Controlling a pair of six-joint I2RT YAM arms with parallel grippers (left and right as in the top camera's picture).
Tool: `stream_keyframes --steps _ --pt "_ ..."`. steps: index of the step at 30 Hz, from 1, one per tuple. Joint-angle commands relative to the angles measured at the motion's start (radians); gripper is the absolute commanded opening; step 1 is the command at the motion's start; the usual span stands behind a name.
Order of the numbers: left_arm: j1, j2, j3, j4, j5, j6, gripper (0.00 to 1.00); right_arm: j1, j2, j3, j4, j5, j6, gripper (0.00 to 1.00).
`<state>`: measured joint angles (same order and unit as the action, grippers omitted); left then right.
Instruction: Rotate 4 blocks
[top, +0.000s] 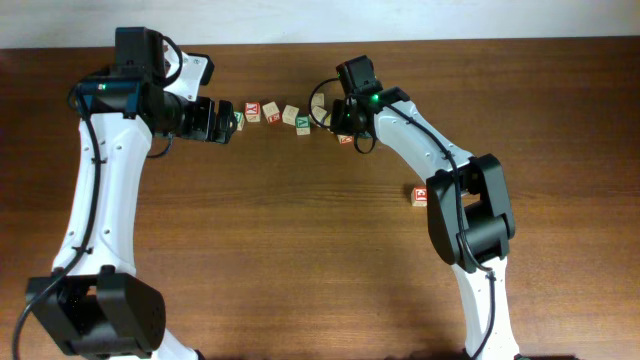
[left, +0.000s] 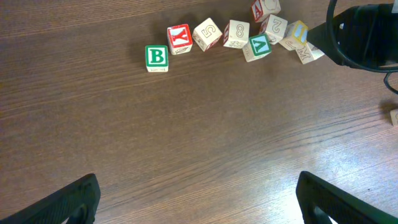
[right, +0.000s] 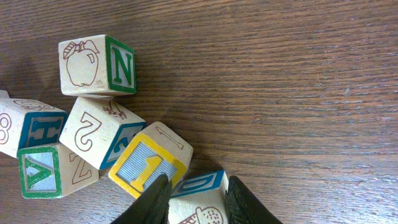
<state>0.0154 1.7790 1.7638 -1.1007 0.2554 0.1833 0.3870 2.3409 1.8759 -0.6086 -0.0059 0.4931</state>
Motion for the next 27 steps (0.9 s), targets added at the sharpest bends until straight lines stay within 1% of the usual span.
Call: stream_keyframes --steps 1,12,13,15,18,19,21,23,24,25,26,27 --pt "0.0 0.007 0.014 0.0 0.011 0.01 0.99 0.008 0.024 -0.003 -0.015 -0.005 -0.006 0.31" --pt "0.0 0.007 0.014 0.0 0.011 0.01 0.99 0.007 0.024 -0.003 -0.027 -0.005 -0.006 0.29" --pt "0.0 0.007 0.014 0.0 0.011 0.01 0.99 0.006 0.024 -0.003 -0.049 -0.023 -0.023 0.45" --pt "0.0 0.007 0.013 0.0 0.011 0.01 0.99 0.005 0.024 -0.003 -0.062 -0.051 -0.056 0.49" --pt "0.0 0.007 0.013 0.0 0.011 0.01 0.99 0.006 0.024 -0.003 -0.092 -0.066 -0.071 0.47" --pt "0.0 0.007 0.014 0.0 0.011 0.01 0.99 0.005 0.024 -0.003 -0.093 -0.065 -0.07 0.42" --pt "0.0 0.007 0.014 0.0 0.011 0.009 0.99 0.005 0.024 -0.002 -0.084 -0.051 -0.071 0.36" --pt "0.0 0.007 0.014 0.0 0.011 0.01 0.99 0.003 0.024 0.012 -0.082 -0.003 -0.085 0.35" --pt "0.0 0.007 0.014 0.0 0.011 0.009 0.99 0.003 0.024 0.018 -0.083 -0.001 -0.12 0.35" --pt "0.0 0.007 0.014 0.0 0.011 0.01 0.99 0.004 0.024 0.019 -0.085 -0.002 -0.12 0.34" --pt "0.0 0.007 0.014 0.0 0.011 0.01 0.99 0.004 0.023 0.024 -0.1 -0.002 -0.12 0.32" --pt "0.0 0.007 0.014 0.0 0.011 0.01 0.99 0.003 0.018 0.05 -0.16 -0.007 -0.12 0.3"
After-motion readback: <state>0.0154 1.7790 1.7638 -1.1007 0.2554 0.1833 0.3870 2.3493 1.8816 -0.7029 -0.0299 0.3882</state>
